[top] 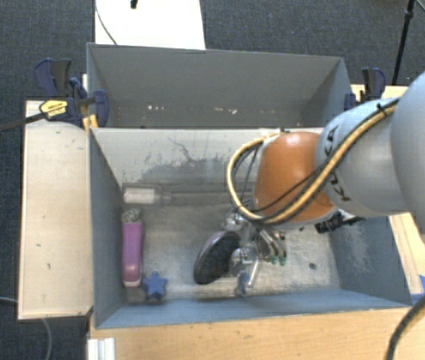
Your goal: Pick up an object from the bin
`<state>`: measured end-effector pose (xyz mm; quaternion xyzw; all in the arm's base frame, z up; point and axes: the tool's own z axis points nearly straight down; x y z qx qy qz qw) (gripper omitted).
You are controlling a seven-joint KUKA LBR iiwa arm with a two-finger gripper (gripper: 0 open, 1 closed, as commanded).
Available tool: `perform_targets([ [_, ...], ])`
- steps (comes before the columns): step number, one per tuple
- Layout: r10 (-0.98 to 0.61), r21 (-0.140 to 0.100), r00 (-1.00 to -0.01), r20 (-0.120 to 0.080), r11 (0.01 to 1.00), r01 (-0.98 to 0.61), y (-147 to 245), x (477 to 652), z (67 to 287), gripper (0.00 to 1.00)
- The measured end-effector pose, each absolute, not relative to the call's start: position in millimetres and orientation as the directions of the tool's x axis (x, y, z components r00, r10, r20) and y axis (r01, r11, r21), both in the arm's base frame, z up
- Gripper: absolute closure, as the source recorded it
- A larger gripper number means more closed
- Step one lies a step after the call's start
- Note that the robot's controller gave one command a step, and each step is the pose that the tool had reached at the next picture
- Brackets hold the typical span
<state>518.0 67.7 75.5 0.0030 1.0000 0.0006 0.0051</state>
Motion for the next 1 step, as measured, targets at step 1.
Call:
perform_targets([
  [1, 0.017, 0.001, -1.000, -0.009, 1.000, 0.017, 67.8, 520.1, 167.8, 1.00],
])
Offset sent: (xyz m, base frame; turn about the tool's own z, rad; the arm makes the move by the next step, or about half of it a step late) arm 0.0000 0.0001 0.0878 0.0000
